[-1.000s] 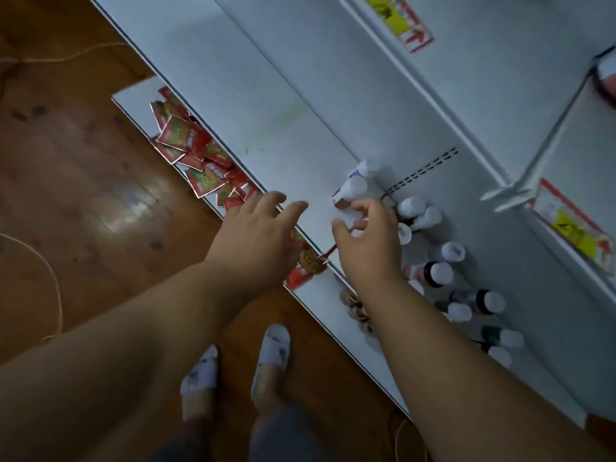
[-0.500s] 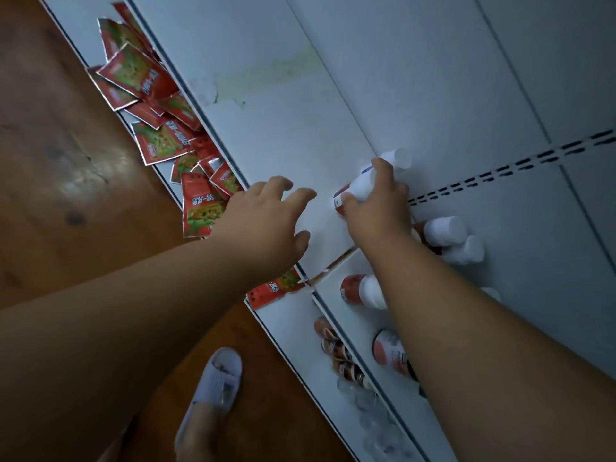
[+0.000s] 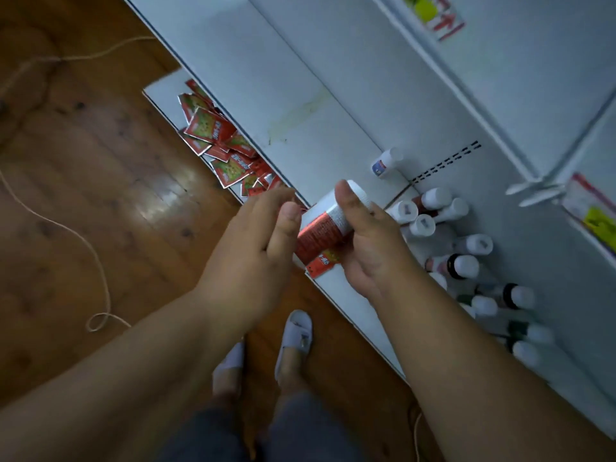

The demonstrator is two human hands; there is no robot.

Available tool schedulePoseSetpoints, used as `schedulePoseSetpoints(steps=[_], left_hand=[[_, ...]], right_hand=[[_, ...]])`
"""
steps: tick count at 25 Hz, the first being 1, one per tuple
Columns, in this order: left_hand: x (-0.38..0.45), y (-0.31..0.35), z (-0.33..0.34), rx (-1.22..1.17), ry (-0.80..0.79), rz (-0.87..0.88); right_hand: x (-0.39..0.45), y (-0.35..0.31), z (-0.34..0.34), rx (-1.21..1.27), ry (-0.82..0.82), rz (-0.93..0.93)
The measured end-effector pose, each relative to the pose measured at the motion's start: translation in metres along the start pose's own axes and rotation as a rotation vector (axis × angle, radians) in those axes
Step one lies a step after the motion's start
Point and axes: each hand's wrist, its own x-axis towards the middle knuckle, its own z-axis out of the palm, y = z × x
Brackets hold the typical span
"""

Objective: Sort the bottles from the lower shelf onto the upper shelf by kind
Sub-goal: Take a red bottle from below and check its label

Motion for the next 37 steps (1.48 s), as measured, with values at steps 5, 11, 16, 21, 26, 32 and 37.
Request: schedulePoseSetpoints(steps=[5,11,16,21,26,32,37], left_hand=[[-0.066,0.075,-0.095,0.027,0.034,0.063],[-0.08,0.136,-0.17,-0.007,0.128,0.132],[-0.037,0.162,-0.2,-0.099,0.155,0.11],[0.023,0.171,-0.234,-0.002,0.204,0.086],[0.077,0.158,-0.278,0.083,0.105,0.098],[0.169,0.14,-0.355,0.15,-0.177,0.205],[0.214,0.145,-0.373,0.144,-0.376,0.296]], right_hand=[[-0.111,-0.064,0.066,0.13,-0.181,-0.003],[-0.163,-0.146,0.136,0.121,-0.229,-0.131],[-0.136,-0.204,0.166,0.289,-0.386,-0.06],[-0.084,-0.247,0.195,0.095,-0.448,-0.148],[-0.049,-0.261,0.251,-0.007,-0.363,-0.214],[-0.012,-0.269,0.329,0.152,-0.099,-0.338],[-0.006,-0.279,0.347,0.272,0.109,-0.344]])
